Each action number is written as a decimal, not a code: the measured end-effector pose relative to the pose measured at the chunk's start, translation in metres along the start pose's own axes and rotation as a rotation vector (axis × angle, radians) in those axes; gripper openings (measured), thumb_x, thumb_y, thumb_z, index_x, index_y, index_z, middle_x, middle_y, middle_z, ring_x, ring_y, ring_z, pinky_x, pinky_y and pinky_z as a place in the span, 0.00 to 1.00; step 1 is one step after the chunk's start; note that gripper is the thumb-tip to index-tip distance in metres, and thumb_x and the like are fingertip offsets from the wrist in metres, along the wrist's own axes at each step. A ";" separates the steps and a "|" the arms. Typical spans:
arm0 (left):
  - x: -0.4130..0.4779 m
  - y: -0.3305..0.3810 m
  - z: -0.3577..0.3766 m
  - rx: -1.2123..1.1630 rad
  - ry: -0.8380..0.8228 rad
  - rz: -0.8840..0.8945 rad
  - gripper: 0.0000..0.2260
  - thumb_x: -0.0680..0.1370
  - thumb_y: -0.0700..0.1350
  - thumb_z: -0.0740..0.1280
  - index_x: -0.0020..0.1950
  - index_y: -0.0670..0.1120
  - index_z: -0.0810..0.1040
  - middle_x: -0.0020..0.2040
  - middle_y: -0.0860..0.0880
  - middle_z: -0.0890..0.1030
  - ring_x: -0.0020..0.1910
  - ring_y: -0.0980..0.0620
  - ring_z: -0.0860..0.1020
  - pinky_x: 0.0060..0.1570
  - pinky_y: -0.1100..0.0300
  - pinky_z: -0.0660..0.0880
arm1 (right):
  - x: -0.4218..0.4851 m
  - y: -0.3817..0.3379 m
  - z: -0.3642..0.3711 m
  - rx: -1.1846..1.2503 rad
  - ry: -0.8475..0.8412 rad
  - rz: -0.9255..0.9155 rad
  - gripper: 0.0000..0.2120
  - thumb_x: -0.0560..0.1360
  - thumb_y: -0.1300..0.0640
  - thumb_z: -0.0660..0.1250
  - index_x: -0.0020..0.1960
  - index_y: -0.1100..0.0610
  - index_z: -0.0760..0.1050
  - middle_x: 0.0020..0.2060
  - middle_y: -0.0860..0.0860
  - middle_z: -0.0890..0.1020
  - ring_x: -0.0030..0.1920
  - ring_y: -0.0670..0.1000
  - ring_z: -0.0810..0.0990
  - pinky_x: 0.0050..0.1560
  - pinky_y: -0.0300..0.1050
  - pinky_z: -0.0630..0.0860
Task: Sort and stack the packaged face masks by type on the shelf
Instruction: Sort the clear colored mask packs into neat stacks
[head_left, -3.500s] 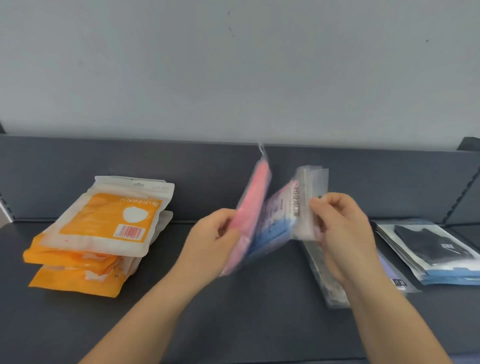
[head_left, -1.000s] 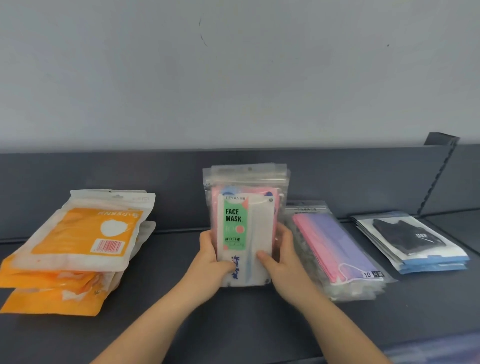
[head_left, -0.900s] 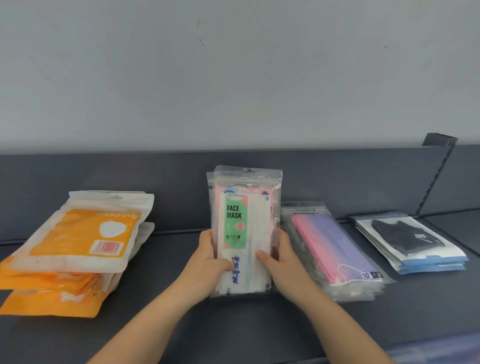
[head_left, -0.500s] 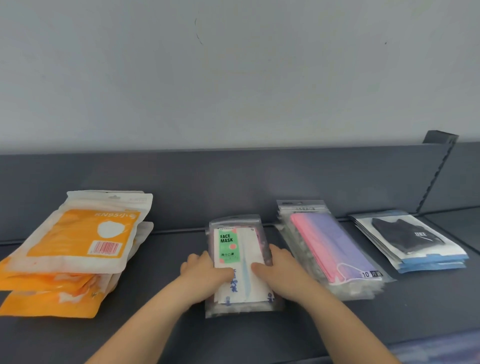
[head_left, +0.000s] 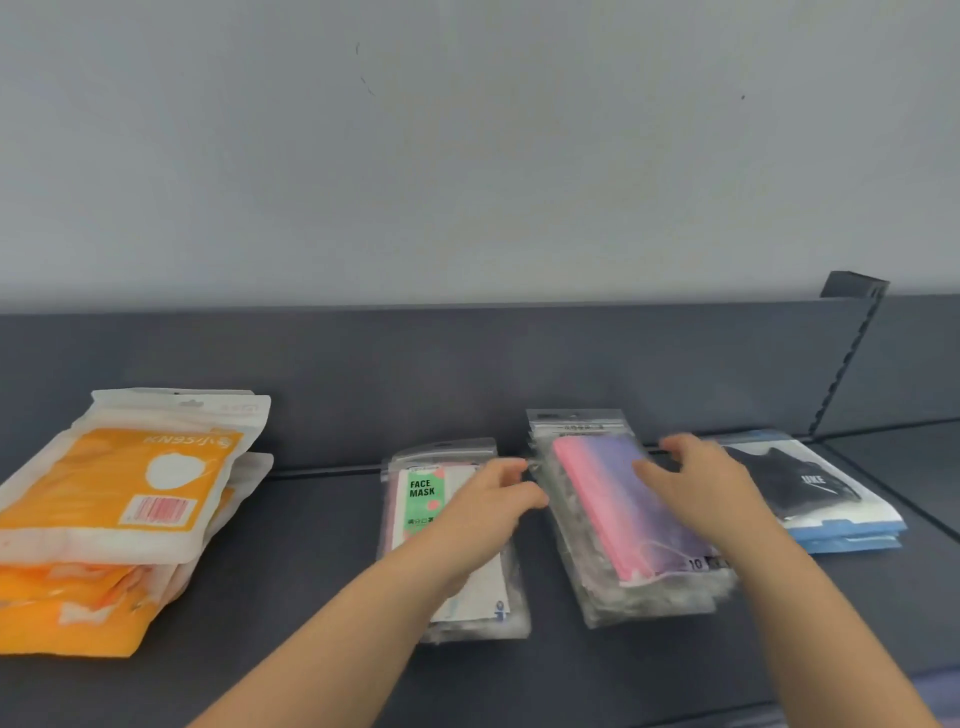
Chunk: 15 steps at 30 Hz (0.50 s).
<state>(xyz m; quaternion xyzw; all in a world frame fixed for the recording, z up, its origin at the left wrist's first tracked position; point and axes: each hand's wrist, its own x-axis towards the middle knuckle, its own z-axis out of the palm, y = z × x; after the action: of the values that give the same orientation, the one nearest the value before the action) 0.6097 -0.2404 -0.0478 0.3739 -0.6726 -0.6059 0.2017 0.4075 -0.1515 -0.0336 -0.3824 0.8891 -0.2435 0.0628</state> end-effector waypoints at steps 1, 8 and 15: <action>0.004 0.003 0.012 -0.046 -0.035 -0.032 0.10 0.70 0.47 0.68 0.51 0.53 0.76 0.51 0.57 0.76 0.52 0.58 0.74 0.63 0.54 0.70 | 0.005 0.009 -0.001 -0.017 -0.073 0.061 0.29 0.76 0.44 0.65 0.71 0.59 0.70 0.67 0.58 0.76 0.65 0.58 0.75 0.61 0.48 0.70; 0.028 -0.001 0.058 0.069 0.099 -0.053 0.20 0.65 0.55 0.64 0.47 0.41 0.80 0.52 0.43 0.79 0.45 0.47 0.79 0.44 0.55 0.75 | 0.007 0.037 -0.003 0.153 -0.175 0.030 0.11 0.74 0.47 0.71 0.49 0.52 0.76 0.46 0.48 0.81 0.50 0.52 0.80 0.45 0.44 0.71; 0.029 -0.001 0.058 -0.102 0.113 0.030 0.22 0.78 0.39 0.65 0.71 0.50 0.67 0.64 0.50 0.77 0.57 0.54 0.77 0.46 0.65 0.73 | 0.009 0.036 -0.016 0.492 -0.066 0.007 0.19 0.73 0.57 0.73 0.62 0.56 0.76 0.53 0.49 0.81 0.50 0.48 0.80 0.46 0.41 0.72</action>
<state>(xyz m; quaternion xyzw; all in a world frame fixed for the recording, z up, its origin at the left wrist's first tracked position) 0.5488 -0.2237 -0.0645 0.3866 -0.6339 -0.6143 0.2669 0.3734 -0.1305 -0.0362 -0.3602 0.8020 -0.4395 0.1840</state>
